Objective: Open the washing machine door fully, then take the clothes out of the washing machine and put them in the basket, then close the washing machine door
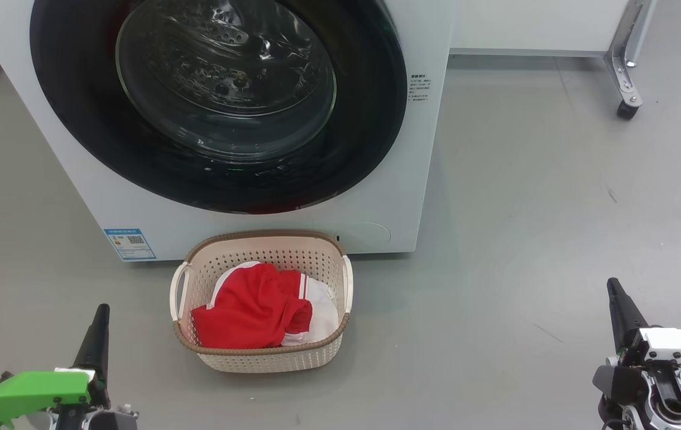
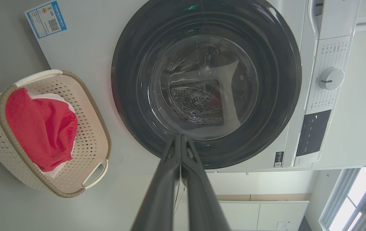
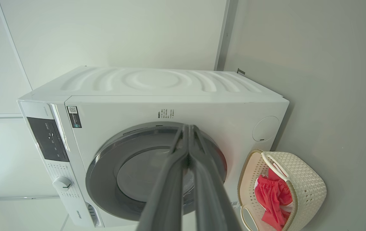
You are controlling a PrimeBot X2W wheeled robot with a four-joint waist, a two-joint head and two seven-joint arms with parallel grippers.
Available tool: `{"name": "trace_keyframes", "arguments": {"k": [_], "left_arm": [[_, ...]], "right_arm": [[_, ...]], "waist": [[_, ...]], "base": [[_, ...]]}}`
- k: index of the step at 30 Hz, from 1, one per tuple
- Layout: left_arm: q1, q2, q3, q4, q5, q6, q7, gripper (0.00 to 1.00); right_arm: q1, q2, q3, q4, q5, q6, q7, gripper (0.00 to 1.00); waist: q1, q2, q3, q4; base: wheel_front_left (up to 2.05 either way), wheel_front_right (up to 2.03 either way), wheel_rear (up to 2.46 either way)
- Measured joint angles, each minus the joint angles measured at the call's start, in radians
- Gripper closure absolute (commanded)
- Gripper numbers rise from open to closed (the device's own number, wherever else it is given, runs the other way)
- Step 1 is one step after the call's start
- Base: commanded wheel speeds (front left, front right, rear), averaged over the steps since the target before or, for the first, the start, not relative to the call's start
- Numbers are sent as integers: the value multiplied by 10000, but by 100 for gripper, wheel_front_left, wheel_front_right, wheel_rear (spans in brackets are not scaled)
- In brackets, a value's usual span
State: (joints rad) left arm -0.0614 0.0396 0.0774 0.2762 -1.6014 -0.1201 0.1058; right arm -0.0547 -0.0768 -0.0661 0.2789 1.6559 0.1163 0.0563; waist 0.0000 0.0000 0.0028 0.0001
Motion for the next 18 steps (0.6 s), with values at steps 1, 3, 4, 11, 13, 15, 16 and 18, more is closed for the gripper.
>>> {"name": "trace_keyframes", "arguments": {"k": [1,3,4,11,13,15,16,18], "left_arm": [[0,0,0,0,0,0,0,100],[0,-2,2,0,0,0,0,100],[0,-2,2,0,0,0,0,100],[-1,-6,6,0,0,0,0,100],[-1,-6,8,0,0,0,0,100],[-1,-8,10,0,0,0,0,100],[-1,-10,10,0,0,0,2,100],[-1,-12,12,-2,0,0,2,100]], "right_arm": [[0,0,0,0,0,0,0,100],[0,0,-2,0,0,0,0,100],[0,0,-2,2,0,0,0,100],[0,0,-8,6,0,2,0,100],[0,0,-12,6,0,6,0,100],[0,0,-15,8,0,50,0,100],[0,0,-17,10,0,50,0,100],[0,0,-19,12,0,50,0,100]], "waist": [[0,0,0,0],[0,0,0,0],[0,0,0,0],[0,0,0,0],[0,0,-1,0],[0,0,-1,0],[0,0,-1,0],[0,0,-1,0]], "base": [[0,0,0],[0,0,0],[0,0,0],[0,0,0],[0,0,0],[0,0,0],[0,0,0],[0,0,0]]}}
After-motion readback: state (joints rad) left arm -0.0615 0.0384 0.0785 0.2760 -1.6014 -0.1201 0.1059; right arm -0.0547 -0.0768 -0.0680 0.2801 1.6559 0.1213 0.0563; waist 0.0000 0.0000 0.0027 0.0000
